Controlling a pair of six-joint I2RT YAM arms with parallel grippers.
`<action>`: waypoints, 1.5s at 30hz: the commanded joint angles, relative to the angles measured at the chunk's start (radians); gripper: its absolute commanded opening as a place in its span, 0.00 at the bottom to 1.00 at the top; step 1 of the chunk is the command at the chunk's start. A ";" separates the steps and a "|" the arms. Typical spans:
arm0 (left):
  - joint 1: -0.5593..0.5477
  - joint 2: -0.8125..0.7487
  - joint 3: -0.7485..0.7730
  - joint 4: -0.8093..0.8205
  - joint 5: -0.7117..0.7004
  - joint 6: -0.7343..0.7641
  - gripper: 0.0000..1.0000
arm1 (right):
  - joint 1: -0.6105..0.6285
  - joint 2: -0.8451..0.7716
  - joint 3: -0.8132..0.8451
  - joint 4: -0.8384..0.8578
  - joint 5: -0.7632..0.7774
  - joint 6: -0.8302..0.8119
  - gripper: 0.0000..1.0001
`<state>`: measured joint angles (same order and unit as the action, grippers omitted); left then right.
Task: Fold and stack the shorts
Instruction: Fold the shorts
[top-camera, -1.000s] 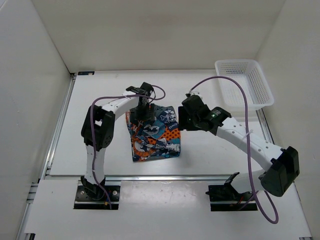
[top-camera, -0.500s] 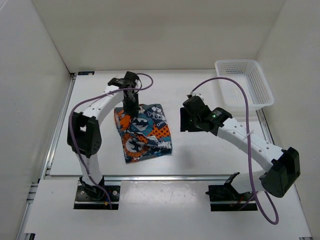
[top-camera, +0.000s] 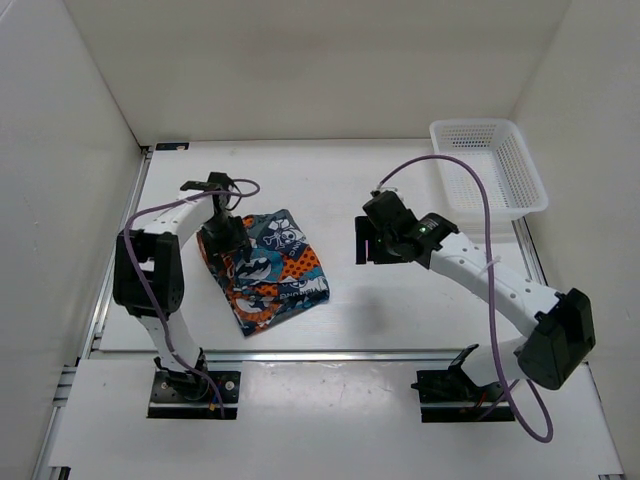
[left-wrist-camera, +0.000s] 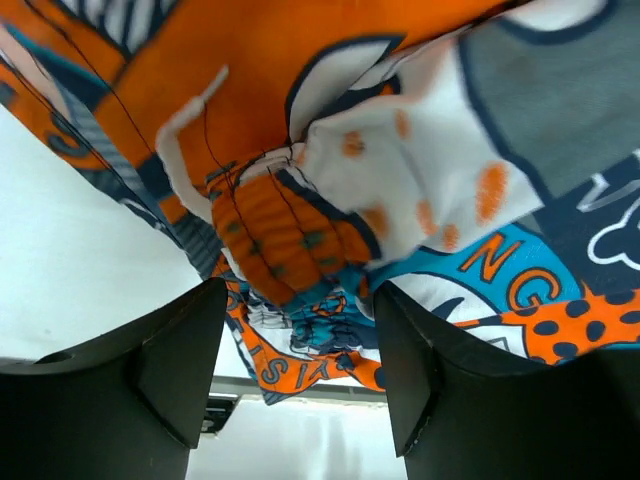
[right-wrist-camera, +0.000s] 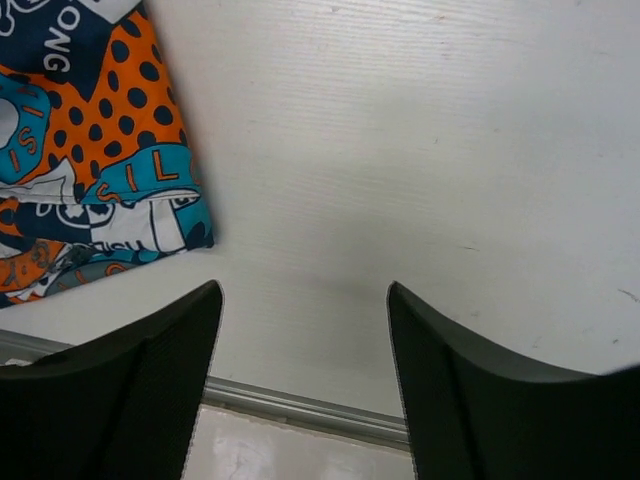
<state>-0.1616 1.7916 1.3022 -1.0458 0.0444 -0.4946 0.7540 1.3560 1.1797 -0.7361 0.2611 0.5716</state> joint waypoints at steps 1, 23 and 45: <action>0.033 -0.142 0.003 0.027 -0.032 -0.024 0.72 | -0.002 0.073 0.021 0.052 -0.128 -0.060 0.78; 0.155 0.029 -0.060 0.156 0.001 -0.005 0.44 | -0.008 0.653 0.273 0.279 -0.532 -0.044 0.19; -0.107 0.468 0.790 -0.052 0.008 0.022 0.41 | -0.082 0.348 0.081 0.195 -0.043 0.238 0.92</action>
<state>-0.2577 2.3337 1.9938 -1.0264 0.0723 -0.4885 0.6678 1.7813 1.2266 -0.4606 0.0551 0.8047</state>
